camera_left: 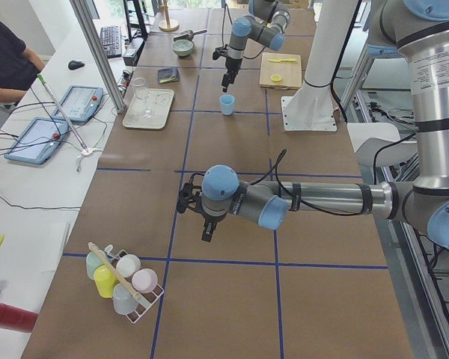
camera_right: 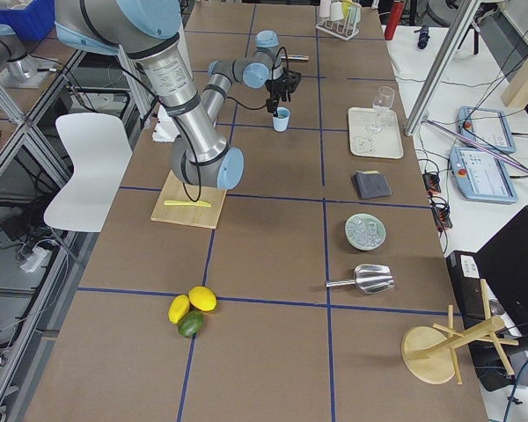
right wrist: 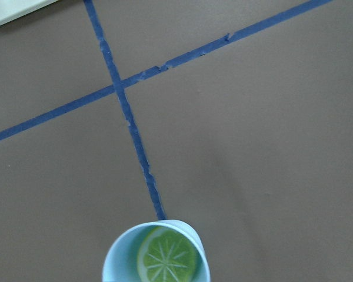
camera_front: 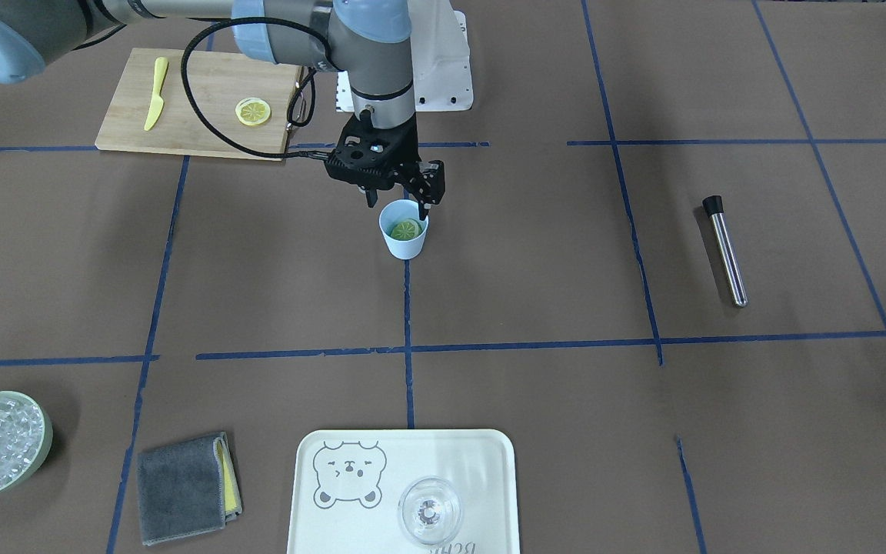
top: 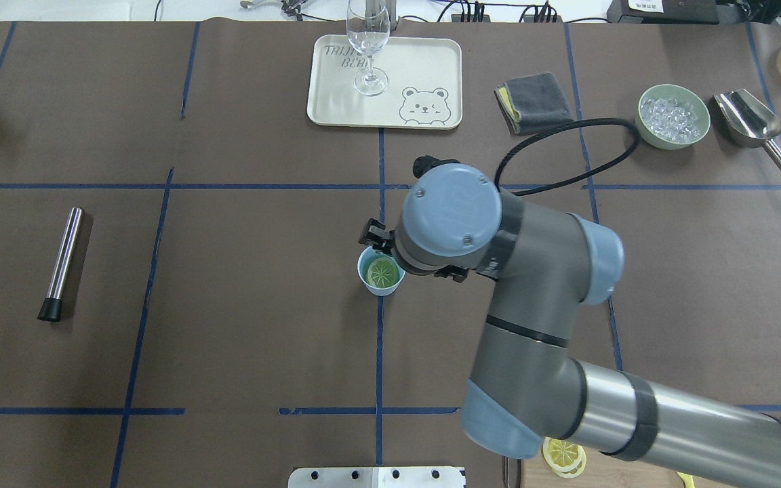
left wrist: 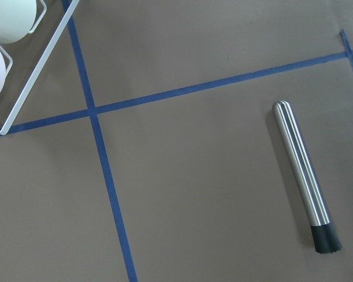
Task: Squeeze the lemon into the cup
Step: 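Release the lemon slice into the blue cup and raise the right gripper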
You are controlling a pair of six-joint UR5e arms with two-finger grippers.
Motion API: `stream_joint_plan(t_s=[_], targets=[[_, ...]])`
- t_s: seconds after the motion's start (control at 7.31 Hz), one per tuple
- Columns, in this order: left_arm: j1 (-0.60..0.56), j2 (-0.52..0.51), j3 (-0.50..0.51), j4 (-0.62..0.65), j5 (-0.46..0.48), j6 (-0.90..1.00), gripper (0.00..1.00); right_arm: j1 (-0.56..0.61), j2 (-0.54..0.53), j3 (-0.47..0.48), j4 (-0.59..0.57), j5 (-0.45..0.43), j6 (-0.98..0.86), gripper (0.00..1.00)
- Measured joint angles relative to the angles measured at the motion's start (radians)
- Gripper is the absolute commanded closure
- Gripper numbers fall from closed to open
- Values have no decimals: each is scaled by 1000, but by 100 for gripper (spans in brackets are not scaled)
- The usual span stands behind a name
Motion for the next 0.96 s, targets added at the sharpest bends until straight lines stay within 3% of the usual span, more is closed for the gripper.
stream_joint_plan(t_s=[0.14, 0.41, 0.68, 0.96], targets=[[68, -38, 13, -7, 10, -119, 0, 42, -111, 118, -1, 52, -72, 0], [211, -112, 42, -35, 120, -306, 0, 165, -334, 275, 3, 173, -284, 0], [306, -195, 111, -48, 179, -393, 0, 281, -493, 321, 7, 258, -507, 0], [377, -251, 171, -49, 206, -449, 0, 332, -566, 328, 11, 281, -632, 0]])
